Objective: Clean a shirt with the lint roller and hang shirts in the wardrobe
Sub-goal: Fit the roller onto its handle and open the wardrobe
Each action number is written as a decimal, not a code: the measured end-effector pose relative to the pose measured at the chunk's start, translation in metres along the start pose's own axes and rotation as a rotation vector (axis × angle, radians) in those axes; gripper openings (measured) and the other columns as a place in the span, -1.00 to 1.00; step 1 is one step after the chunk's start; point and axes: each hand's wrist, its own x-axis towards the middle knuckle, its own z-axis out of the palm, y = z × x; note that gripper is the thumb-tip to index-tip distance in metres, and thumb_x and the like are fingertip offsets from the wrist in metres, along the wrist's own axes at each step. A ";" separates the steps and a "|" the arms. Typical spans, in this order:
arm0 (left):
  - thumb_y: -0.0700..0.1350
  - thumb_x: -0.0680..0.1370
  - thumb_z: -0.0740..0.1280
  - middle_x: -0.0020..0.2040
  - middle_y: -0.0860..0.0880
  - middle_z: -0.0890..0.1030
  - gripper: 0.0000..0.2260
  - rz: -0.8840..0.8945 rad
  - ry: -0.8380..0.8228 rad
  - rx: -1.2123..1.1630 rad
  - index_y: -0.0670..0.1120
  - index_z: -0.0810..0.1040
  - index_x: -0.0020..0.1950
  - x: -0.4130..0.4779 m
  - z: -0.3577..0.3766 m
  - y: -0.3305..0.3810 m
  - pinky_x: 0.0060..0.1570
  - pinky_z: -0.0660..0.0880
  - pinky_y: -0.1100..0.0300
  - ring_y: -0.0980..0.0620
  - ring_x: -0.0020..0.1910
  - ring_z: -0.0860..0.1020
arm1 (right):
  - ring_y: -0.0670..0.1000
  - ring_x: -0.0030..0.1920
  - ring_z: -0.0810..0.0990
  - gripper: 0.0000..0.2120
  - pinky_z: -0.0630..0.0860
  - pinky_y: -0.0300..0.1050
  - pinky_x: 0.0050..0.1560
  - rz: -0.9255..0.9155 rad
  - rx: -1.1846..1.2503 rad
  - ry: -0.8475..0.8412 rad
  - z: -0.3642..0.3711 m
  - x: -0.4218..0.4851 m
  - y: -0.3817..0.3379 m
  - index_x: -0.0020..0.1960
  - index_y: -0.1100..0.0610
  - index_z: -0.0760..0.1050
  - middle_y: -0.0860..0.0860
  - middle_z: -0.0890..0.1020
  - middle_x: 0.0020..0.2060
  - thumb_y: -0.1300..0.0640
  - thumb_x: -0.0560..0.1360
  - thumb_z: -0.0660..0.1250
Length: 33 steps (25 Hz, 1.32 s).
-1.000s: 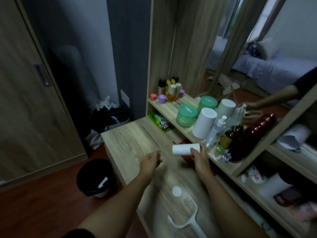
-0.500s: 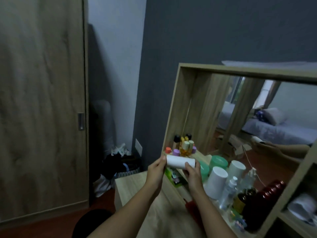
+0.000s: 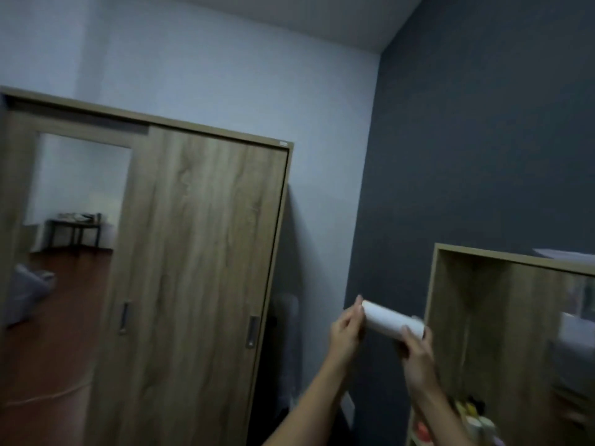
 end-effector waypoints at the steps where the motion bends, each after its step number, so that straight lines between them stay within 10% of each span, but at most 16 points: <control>1: 0.24 0.18 0.54 0.15 -0.08 0.63 -0.43 0.040 0.016 -0.038 -0.03 0.61 0.08 0.003 0.001 0.014 0.23 0.47 0.15 0.04 0.16 0.56 | -0.06 -0.07 0.47 -0.19 0.51 -0.45 -0.19 -0.036 -0.003 -0.019 0.012 0.001 -0.007 0.09 -0.01 0.35 0.07 0.49 -0.01 -0.40 -0.01 0.48; 4: 0.16 0.29 0.50 0.02 0.03 0.66 -0.50 0.080 0.050 -0.052 -0.09 0.60 0.11 0.017 0.004 0.028 0.01 0.53 0.28 0.13 0.03 0.61 | -0.07 -0.04 0.46 -0.73 0.47 -0.33 -0.08 -0.124 0.034 -0.031 0.026 -0.003 -0.025 0.21 0.08 0.24 0.09 0.45 0.04 0.18 0.55 0.21; 6: -0.07 0.55 0.28 0.09 0.00 0.61 -0.77 0.085 0.010 -0.045 -0.05 0.53 0.19 0.009 0.004 0.030 0.07 0.49 0.22 0.09 0.10 0.56 | -0.03 0.00 0.46 -0.67 0.47 -0.28 -0.04 -0.127 -0.007 -0.058 0.027 -0.006 -0.025 0.31 0.15 0.20 0.07 0.44 0.02 0.32 0.58 0.10; 13: -0.13 0.58 0.23 0.19 -0.09 0.54 -0.81 0.078 0.224 0.040 -0.03 0.54 0.16 -0.017 -0.020 0.010 -0.03 0.55 0.32 0.04 0.14 0.55 | 0.06 0.12 0.47 -0.63 0.41 0.02 0.24 -0.013 -0.149 -0.092 0.031 -0.034 -0.006 0.24 -0.01 0.20 0.09 0.42 0.12 0.08 0.50 0.26; 22: -0.08 0.55 0.30 0.00 -0.06 0.62 -0.81 0.221 0.320 0.276 -0.13 0.58 0.10 -0.051 -0.011 0.017 -0.05 0.54 0.33 0.10 0.00 0.58 | -0.13 -0.07 0.49 -0.70 0.45 -0.27 -0.03 -0.048 -0.270 -0.071 0.025 -0.060 -0.004 0.24 0.06 0.22 -0.09 0.46 -0.07 0.10 0.56 0.22; 33: -0.15 0.56 0.29 -0.04 -0.05 0.56 -0.90 -0.128 0.293 0.180 -0.13 0.51 0.05 -0.107 -0.009 -0.042 0.04 0.57 0.11 0.02 -0.02 0.57 | -0.08 0.10 0.44 -0.51 0.43 -0.55 -0.11 0.133 -0.351 0.023 -0.048 -0.104 0.038 0.44 0.13 0.14 0.01 0.38 0.17 0.07 0.57 0.20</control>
